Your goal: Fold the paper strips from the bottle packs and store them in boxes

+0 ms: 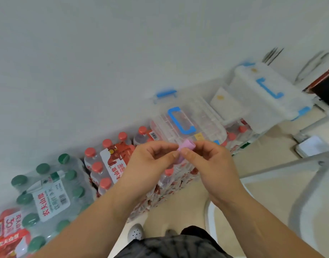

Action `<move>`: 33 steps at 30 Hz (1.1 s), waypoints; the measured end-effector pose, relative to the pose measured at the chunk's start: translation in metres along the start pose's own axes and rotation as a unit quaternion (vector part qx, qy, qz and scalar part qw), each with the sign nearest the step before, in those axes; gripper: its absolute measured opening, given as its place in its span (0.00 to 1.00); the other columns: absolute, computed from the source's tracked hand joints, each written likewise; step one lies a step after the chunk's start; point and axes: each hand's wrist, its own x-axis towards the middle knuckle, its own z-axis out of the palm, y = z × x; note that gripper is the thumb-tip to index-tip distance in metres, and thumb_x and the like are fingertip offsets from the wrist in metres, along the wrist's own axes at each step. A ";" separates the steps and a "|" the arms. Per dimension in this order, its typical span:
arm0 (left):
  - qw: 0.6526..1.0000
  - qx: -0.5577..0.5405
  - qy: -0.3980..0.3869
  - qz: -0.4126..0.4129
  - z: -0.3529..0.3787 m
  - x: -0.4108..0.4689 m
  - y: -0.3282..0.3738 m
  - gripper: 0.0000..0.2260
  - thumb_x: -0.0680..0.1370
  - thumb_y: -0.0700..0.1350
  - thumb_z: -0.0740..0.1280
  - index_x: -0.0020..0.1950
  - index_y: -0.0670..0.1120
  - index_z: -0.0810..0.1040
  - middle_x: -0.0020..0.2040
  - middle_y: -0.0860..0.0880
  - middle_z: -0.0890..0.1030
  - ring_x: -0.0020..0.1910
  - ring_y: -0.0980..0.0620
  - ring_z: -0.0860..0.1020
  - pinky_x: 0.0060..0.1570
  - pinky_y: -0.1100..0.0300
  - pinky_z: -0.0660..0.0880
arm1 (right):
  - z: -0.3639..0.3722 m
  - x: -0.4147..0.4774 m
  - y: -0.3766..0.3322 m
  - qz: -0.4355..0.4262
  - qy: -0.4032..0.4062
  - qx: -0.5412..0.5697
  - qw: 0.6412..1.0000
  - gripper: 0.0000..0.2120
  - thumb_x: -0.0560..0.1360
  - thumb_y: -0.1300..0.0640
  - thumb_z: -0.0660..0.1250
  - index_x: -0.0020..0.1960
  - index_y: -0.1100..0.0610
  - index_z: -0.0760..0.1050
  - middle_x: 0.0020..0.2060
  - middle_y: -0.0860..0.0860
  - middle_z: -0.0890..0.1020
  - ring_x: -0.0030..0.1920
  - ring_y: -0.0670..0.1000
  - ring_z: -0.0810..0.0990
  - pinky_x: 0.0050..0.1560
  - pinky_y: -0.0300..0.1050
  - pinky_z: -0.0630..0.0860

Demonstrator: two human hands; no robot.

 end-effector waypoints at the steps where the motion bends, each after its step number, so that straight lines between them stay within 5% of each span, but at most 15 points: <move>1: 0.999 0.031 0.029 -0.007 0.001 0.007 -0.003 0.06 0.77 0.42 0.73 0.53 0.48 0.85 0.43 0.47 0.87 0.45 0.44 0.85 0.50 0.50 0.83 | -0.006 0.002 0.003 0.001 0.012 -0.010 1.000 0.04 0.74 0.60 0.74 0.41 0.56 0.85 0.39 0.51 0.88 0.47 0.50 0.85 0.51 0.49 0.80; 3: 0.990 0.104 0.096 -0.006 0.002 0.020 -0.007 0.05 0.76 0.45 0.73 0.50 0.53 0.84 0.38 0.52 0.85 0.34 0.54 0.82 0.36 0.64 0.79 | -0.018 0.008 0.011 0.013 0.052 -0.014 0.998 0.07 0.74 0.59 0.75 0.38 0.57 0.85 0.41 0.52 0.88 0.53 0.49 0.84 0.62 0.53 0.77; 6: 0.978 0.168 0.122 0.004 0.004 0.037 -0.011 0.08 0.77 0.46 0.72 0.55 0.55 0.83 0.32 0.54 0.81 0.24 0.60 0.75 0.28 0.69 0.72 | -0.036 0.020 0.027 0.030 0.118 -0.048 0.991 0.06 0.73 0.55 0.76 0.36 0.53 0.86 0.50 0.51 0.86 0.58 0.45 0.82 0.66 0.55 0.74; 9: 0.972 0.193 0.133 -0.021 0.008 0.054 -0.012 0.16 0.79 0.47 0.69 0.66 0.58 0.75 0.46 0.55 0.79 0.29 0.66 0.77 0.28 0.77 0.70 | -0.047 0.030 0.039 0.038 0.120 -0.055 0.991 0.06 0.73 0.51 0.74 0.39 0.51 0.86 0.52 0.52 0.85 0.59 0.46 0.80 0.65 0.57 0.75; 11: 0.973 0.182 0.134 -0.052 0.012 0.063 -0.010 0.20 0.80 0.47 0.67 0.70 0.62 0.70 0.52 0.54 0.78 0.34 0.64 0.79 0.31 0.73 0.72 | -0.053 0.035 0.044 0.041 0.107 -0.044 0.992 0.07 0.75 0.51 0.73 0.39 0.51 0.86 0.53 0.51 0.84 0.58 0.46 0.81 0.61 0.56 0.78; 14: 0.979 0.141 0.135 -0.058 0.016 0.073 -0.012 0.23 0.80 0.42 0.67 0.70 0.63 0.71 0.47 0.50 0.78 0.39 0.51 0.78 0.41 0.59 0.79 | -0.059 0.041 0.045 0.034 0.099 0.011 0.994 0.10 0.76 0.56 0.73 0.37 0.49 0.85 0.48 0.48 0.86 0.51 0.43 0.83 0.54 0.49 0.80; 18: 0.983 0.084 0.155 -0.060 0.022 0.072 -0.015 0.20 0.77 0.33 0.66 0.65 0.53 0.78 0.40 0.43 0.77 0.38 0.46 0.79 0.53 0.43 0.80 | -0.070 0.045 0.047 0.044 0.053 0.040 0.997 0.12 0.77 0.56 0.72 0.36 0.46 0.84 0.42 0.39 0.87 0.53 0.44 0.84 0.62 0.55 0.78; 23: 0.976 0.059 0.201 -0.067 0.032 0.032 -0.017 0.19 0.75 0.31 0.69 0.61 0.49 0.81 0.38 0.40 0.81 0.36 0.44 0.81 0.41 0.54 0.82 | -0.085 0.052 0.050 0.065 0.011 0.051 0.996 0.09 0.76 0.53 0.74 0.37 0.48 0.84 0.41 0.44 0.87 0.50 0.48 0.86 0.60 0.58 0.80; 28: 0.953 0.031 0.292 -0.068 0.039 -0.023 -0.020 0.12 0.73 0.35 0.75 0.54 0.47 0.82 0.40 0.32 0.82 0.36 0.37 0.83 0.39 0.49 0.81 | -0.078 0.066 0.045 0.061 -0.081 0.095 0.990 0.09 0.77 0.60 0.72 0.39 0.51 0.86 0.41 0.49 0.87 0.47 0.52 0.86 0.49 0.50 0.84; 31: 0.925 0.012 0.377 -0.050 0.051 -0.051 -0.025 0.12 0.73 0.38 0.76 0.53 0.49 0.82 0.38 0.35 0.82 0.34 0.44 0.84 0.37 0.56 0.80 | -0.060 0.074 0.045 0.055 -0.132 0.091 0.986 0.09 0.78 0.60 0.71 0.40 0.53 0.84 0.41 0.51 0.87 0.44 0.51 0.85 0.42 0.43 0.81; 33: 0.907 0.012 0.419 -0.045 0.060 -0.065 -0.030 0.12 0.73 0.39 0.76 0.53 0.51 0.81 0.37 0.39 0.83 0.34 0.47 0.84 0.36 0.58 0.80 | -0.044 0.078 0.046 0.044 -0.169 0.076 0.982 0.12 0.79 0.60 0.70 0.37 0.51 0.83 0.39 0.50 0.87 0.45 0.51 0.85 0.48 0.48 0.83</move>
